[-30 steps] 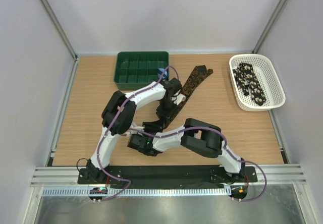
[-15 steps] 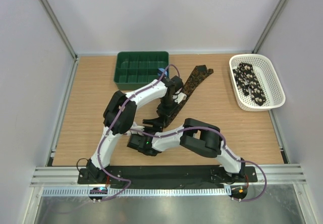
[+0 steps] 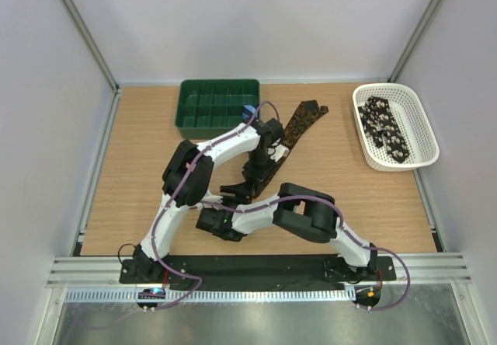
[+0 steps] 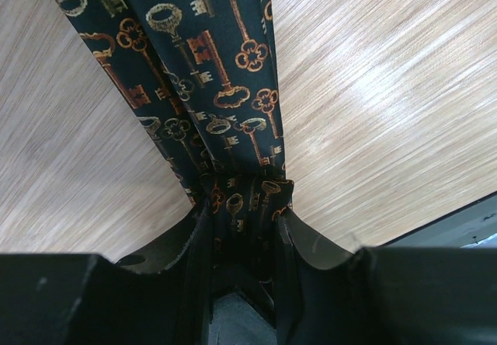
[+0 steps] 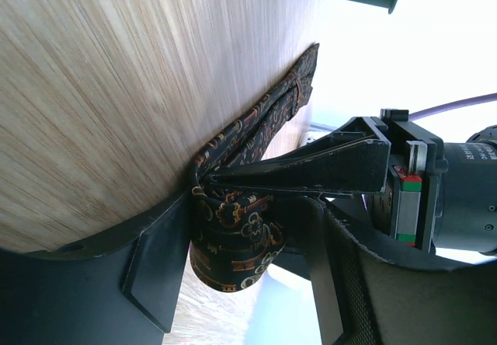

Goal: Roll the ties
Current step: Roll the tie

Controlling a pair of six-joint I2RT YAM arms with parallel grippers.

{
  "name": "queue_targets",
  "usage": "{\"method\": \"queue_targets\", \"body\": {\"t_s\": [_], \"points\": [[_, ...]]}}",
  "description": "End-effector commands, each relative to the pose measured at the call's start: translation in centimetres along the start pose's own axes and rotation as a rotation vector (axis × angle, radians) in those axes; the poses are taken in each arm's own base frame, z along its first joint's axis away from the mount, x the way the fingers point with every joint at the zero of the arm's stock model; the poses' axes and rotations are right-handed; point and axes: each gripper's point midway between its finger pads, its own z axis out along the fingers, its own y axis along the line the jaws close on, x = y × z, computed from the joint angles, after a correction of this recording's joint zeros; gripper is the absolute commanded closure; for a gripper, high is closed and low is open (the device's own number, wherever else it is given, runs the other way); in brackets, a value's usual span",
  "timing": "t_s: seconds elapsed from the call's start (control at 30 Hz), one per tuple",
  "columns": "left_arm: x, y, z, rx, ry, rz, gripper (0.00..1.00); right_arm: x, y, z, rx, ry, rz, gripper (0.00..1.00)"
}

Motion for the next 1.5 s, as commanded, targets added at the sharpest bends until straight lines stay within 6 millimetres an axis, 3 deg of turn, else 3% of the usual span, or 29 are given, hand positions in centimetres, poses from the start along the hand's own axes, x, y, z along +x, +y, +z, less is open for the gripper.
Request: {"method": "queue_targets", "body": {"t_s": [0.0, 0.27, 0.77, 1.07, 1.2, 1.47], "points": [[6.9, -0.7, -0.3, 0.026, 0.301, -0.024, 0.78, 3.4, 5.2, 2.3, -0.159, 0.080, -0.059, 0.51], [8.1, -0.8, 0.7, 0.041, 0.342, -0.017, 0.73, 3.1, 4.6, 2.8, -0.129, 0.090, -0.043, 0.98], [3.7, -1.3, -1.7, 0.026, 0.154, 0.009, 0.45, 2.2, 3.8, 2.2, -0.164, 0.055, 0.021, 0.99], [-0.4, -1.0, -3.8, -0.006, -0.021, 0.008, 0.41, 1.7, 3.4, 2.0, -0.179, 0.041, 0.047, 0.99], [-2.6, -0.7, -6.7, -0.016, -0.180, 0.003, 0.38, 1.6, 3.2, 1.9, -0.181, 0.038, 0.057, 0.99], [-7.1, 2.0, -12.6, -0.079, -0.475, -0.061, 0.34, 1.0, 2.8, 1.5, -0.189, 0.017, 0.075, 0.99]]}}
